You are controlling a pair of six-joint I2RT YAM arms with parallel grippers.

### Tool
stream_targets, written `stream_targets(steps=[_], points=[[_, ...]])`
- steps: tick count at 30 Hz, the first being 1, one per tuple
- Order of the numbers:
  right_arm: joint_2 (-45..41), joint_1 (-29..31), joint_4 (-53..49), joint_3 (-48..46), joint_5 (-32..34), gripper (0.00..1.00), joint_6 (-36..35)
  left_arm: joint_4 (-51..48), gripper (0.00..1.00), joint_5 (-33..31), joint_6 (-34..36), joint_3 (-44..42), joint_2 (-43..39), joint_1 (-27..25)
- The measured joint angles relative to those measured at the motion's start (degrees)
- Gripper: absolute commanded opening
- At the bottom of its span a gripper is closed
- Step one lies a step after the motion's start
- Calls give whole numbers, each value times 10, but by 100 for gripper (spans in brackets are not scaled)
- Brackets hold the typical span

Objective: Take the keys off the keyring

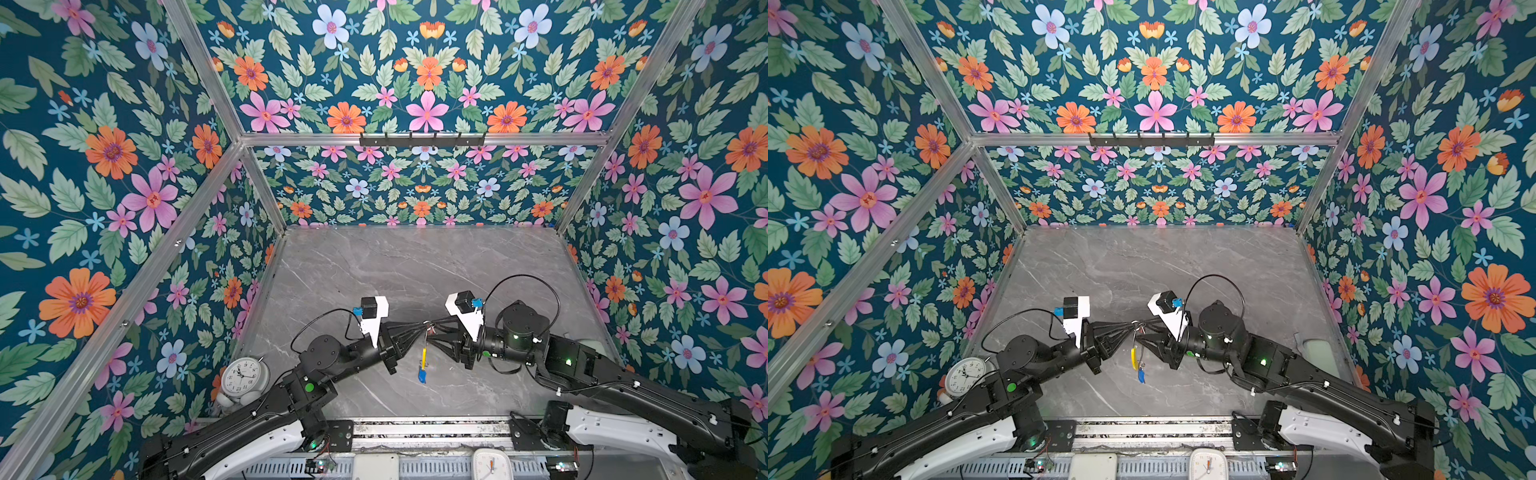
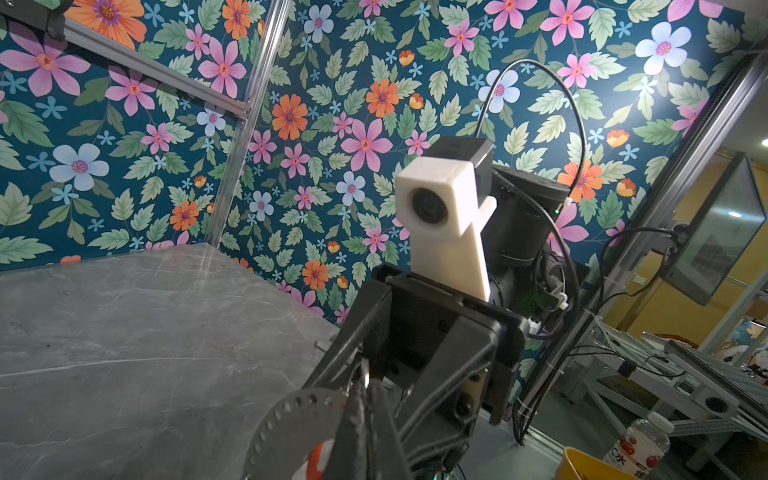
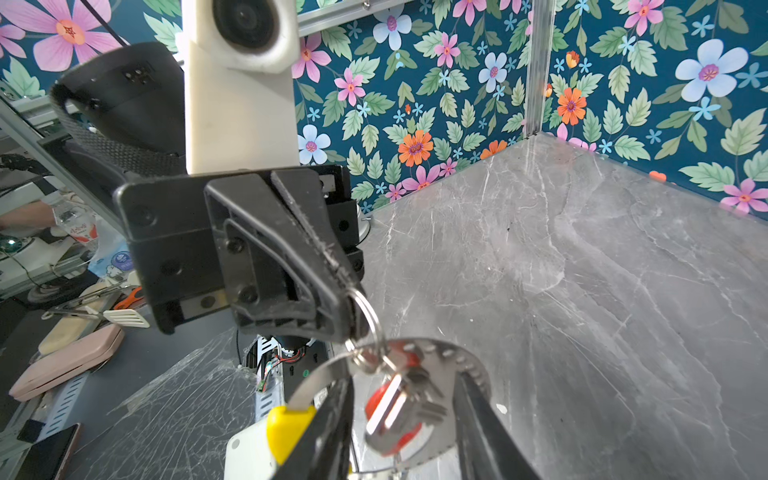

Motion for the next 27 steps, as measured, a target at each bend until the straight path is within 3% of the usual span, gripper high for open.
stream_targets(steps=[8, 27], points=[[4, 3, -6, 6, 10, 0, -3, 3, 0, -7, -5, -1, -6, 0], [50, 43, -22, 22, 28, 0, -29, 7, 0, -24, -10, -21, -17, 0]])
